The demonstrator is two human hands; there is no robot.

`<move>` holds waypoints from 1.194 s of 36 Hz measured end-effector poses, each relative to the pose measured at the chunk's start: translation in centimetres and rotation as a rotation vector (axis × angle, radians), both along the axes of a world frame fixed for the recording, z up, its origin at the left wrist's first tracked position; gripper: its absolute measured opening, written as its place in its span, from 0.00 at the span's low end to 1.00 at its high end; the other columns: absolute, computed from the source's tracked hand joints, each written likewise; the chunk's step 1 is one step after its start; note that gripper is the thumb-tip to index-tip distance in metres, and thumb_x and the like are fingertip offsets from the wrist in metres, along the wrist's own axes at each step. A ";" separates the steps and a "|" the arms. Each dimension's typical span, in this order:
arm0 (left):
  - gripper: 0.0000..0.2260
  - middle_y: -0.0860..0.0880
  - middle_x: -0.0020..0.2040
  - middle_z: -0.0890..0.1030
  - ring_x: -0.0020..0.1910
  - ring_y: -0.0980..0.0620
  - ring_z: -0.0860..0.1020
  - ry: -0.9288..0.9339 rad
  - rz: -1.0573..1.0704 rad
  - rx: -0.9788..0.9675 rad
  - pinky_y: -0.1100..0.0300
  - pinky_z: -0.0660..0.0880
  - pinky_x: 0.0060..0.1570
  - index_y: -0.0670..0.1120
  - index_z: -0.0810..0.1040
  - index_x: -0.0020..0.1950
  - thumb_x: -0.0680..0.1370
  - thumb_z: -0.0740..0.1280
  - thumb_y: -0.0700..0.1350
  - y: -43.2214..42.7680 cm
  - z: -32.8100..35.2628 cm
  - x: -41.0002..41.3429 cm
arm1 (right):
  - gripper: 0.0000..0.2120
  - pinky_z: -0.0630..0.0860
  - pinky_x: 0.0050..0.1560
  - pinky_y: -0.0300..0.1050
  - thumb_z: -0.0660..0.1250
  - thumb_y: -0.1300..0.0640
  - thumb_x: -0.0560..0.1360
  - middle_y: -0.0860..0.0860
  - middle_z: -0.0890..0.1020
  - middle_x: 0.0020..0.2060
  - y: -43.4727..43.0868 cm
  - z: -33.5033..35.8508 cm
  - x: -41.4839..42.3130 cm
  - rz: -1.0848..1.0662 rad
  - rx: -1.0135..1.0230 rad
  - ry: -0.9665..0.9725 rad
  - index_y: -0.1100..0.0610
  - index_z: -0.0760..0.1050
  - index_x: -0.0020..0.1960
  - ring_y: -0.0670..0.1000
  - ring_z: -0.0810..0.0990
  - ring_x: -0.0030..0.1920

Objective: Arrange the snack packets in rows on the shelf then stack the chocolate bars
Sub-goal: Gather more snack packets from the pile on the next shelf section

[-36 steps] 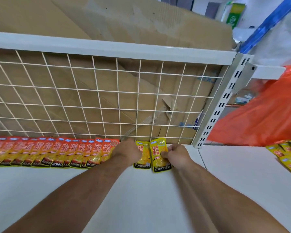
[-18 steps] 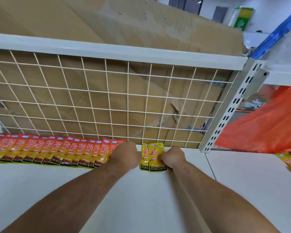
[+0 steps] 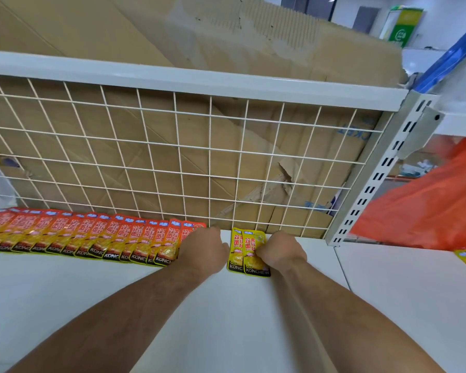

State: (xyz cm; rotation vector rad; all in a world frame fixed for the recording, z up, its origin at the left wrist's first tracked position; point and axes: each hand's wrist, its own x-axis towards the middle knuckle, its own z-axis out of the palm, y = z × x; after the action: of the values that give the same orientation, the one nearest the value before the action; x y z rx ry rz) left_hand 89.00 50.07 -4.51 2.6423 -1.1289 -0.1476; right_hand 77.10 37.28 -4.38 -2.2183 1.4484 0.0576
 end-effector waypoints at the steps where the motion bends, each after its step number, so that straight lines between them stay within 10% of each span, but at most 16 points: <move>1: 0.12 0.47 0.55 0.80 0.55 0.45 0.78 -0.009 -0.004 -0.003 0.56 0.73 0.47 0.47 0.76 0.55 0.79 0.61 0.54 0.1 0.1 -0.1 | 0.07 0.75 0.46 0.44 0.66 0.52 0.72 0.50 0.82 0.53 0.1 0.0 0.0 0.007 -0.004 0.000 0.51 0.73 0.49 0.55 0.81 0.54; 14: 0.18 0.50 0.62 0.77 0.63 0.48 0.72 -0.204 -0.342 -0.059 0.52 0.70 0.62 0.49 0.74 0.64 0.78 0.60 0.56 0.1 0.3 -0.5 | 0.13 0.75 0.46 0.45 0.62 0.45 0.76 0.52 0.81 0.52 1.7 -0.6 -2.0 0.063 -0.201 -0.049 0.53 0.75 0.52 0.56 0.79 0.52; 20: 0.25 0.49 0.74 0.67 0.74 0.48 0.62 -0.206 -0.485 -0.003 0.50 0.60 0.72 0.49 0.66 0.74 0.80 0.57 0.57 -0.7 -0.4 -2.2 | 0.30 0.67 0.69 0.50 0.59 0.38 0.78 0.50 0.65 0.76 3.1 -0.6 -5.6 0.244 -0.367 0.093 0.48 0.62 0.77 0.55 0.61 0.74; 25: 0.31 0.48 0.74 0.68 0.74 0.47 0.62 -0.190 -0.617 -0.006 0.50 0.59 0.72 0.49 0.66 0.74 0.75 0.44 0.59 -2.0 -1.1 -4.8 | 0.34 0.61 0.74 0.52 0.57 0.36 0.78 0.51 0.58 0.79 4.2 -0.9 -9.6 0.162 -0.359 0.132 0.48 0.57 0.79 0.55 0.57 0.77; 43: 0.26 0.49 0.78 0.61 0.77 0.48 0.57 -0.108 -0.865 0.002 0.51 0.53 0.75 0.49 0.60 0.78 0.82 0.53 0.57 -5.8 -0.3 -20.0 | 0.33 0.60 0.75 0.51 0.57 0.36 0.79 0.50 0.57 0.79 4.7 0.2 -26.9 -0.175 -0.335 0.130 0.48 0.56 0.80 0.53 0.56 0.78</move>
State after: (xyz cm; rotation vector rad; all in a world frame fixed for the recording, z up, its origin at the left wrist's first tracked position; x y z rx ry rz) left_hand 69.04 44.27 -4.85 1.9925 -2.2196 -0.1621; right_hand 50.25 42.00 -4.22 -2.3724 1.8320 -0.1086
